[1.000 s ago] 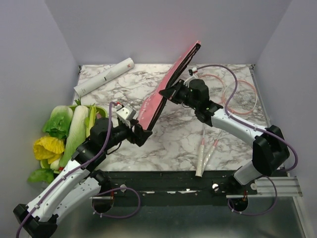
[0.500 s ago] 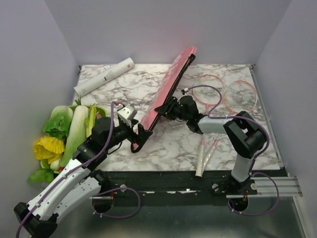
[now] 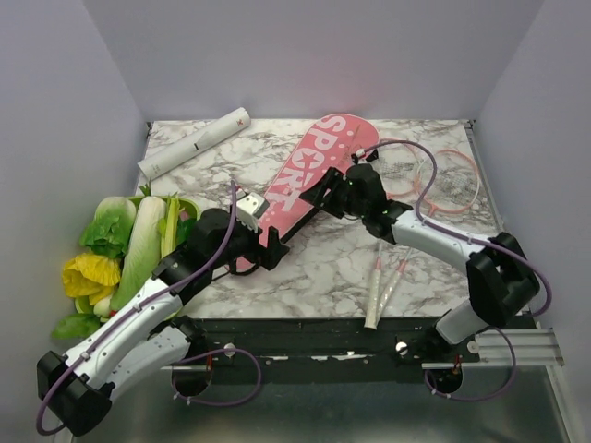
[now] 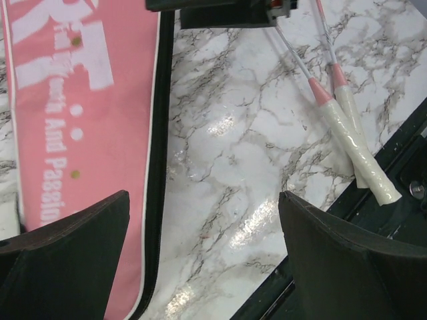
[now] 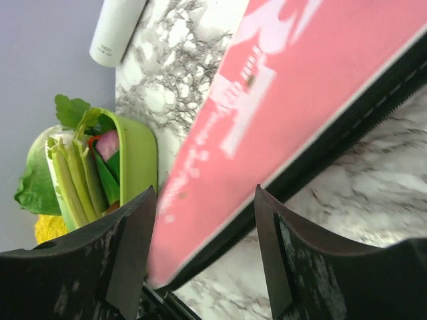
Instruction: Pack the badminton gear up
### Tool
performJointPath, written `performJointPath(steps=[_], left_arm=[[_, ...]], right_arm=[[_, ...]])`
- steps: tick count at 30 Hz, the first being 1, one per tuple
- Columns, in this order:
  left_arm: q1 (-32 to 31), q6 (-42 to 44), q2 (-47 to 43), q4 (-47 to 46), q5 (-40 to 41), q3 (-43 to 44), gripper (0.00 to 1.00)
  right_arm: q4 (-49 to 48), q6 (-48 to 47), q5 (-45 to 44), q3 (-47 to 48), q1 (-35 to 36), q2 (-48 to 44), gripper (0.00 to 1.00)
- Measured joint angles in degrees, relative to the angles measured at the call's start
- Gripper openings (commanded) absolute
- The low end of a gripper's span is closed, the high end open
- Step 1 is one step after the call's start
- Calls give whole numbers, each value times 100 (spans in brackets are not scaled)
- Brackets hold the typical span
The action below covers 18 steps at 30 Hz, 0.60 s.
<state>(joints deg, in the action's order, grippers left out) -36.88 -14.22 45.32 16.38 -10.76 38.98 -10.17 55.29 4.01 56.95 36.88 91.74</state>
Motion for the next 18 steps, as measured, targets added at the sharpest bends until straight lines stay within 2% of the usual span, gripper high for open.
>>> performJointPath(steps=[3, 8, 14, 18], left_arm=[[0, -9, 166, -2, -2, 24, 94], [0, 61, 752, 66, 74, 286, 93], [0, 560, 1530, 396, 872, 1012, 93], [-17, 909, 2118, 404, 1226, 1086, 91]], right_arm=[[857, -271, -280, 59, 0, -474, 69], [2151, -686, -761, 11, 0, -1021, 70], [2881, -1143, -986, -461, -11, -1851, 70], [3128, -1384, -1019, -476, -13, -2002, 70]])
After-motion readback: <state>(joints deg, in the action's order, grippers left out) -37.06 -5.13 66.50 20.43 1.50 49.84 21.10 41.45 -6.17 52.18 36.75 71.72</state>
